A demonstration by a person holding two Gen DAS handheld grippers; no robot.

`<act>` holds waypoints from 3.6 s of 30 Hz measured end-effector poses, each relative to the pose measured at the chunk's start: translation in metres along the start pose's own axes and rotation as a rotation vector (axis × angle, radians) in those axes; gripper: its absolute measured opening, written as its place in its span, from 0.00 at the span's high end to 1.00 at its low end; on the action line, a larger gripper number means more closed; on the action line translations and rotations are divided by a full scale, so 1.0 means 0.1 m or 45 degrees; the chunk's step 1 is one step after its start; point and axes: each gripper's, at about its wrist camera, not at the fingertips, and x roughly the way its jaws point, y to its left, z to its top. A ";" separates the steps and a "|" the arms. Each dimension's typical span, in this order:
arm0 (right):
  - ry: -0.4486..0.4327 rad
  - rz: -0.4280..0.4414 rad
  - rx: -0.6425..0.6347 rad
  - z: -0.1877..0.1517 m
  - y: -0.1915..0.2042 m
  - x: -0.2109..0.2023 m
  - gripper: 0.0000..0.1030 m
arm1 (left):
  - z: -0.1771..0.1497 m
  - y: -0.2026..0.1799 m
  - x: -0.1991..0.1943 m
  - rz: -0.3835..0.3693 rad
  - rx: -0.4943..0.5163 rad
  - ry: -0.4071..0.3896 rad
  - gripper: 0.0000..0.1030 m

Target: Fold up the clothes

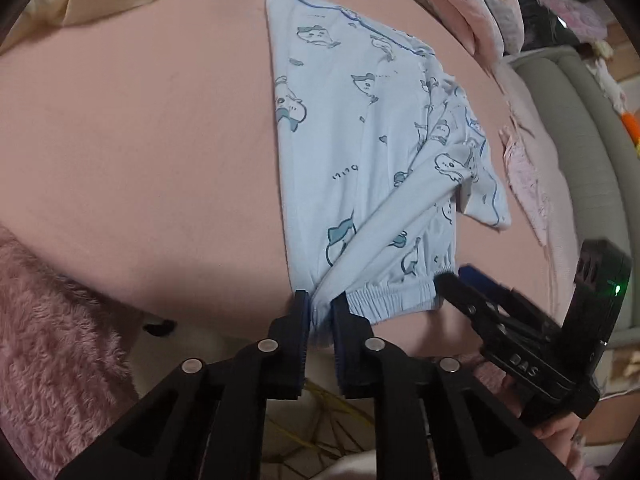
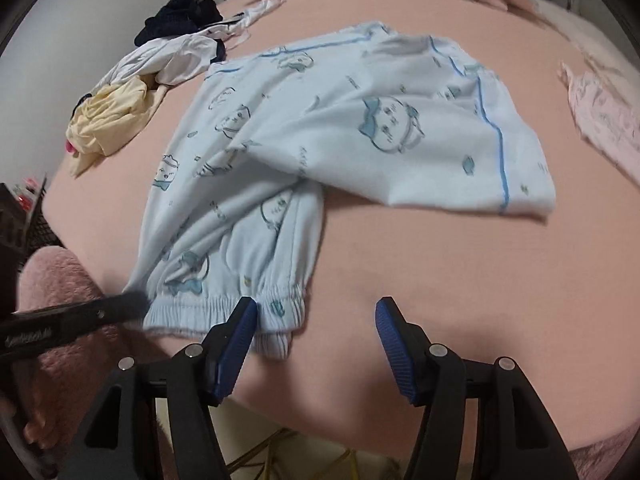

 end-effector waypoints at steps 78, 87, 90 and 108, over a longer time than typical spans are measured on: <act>-0.160 -0.073 -0.197 2.76 -0.33 0.83 0.84 | 2.38 0.10 0.48 -0.056 0.240 -0.325 0.94; -0.341 0.017 -0.373 2.54 0.01 0.26 0.93 | 2.32 -0.08 -0.07 -0.034 0.360 -0.484 0.96; -0.365 -0.021 -0.398 2.64 0.07 0.25 0.93 | 2.45 -0.02 -0.05 -0.006 0.348 -0.441 0.96; -0.284 -0.197 -0.139 2.75 -0.29 0.94 0.89 | 2.92 0.30 0.43 0.042 0.289 -0.251 0.93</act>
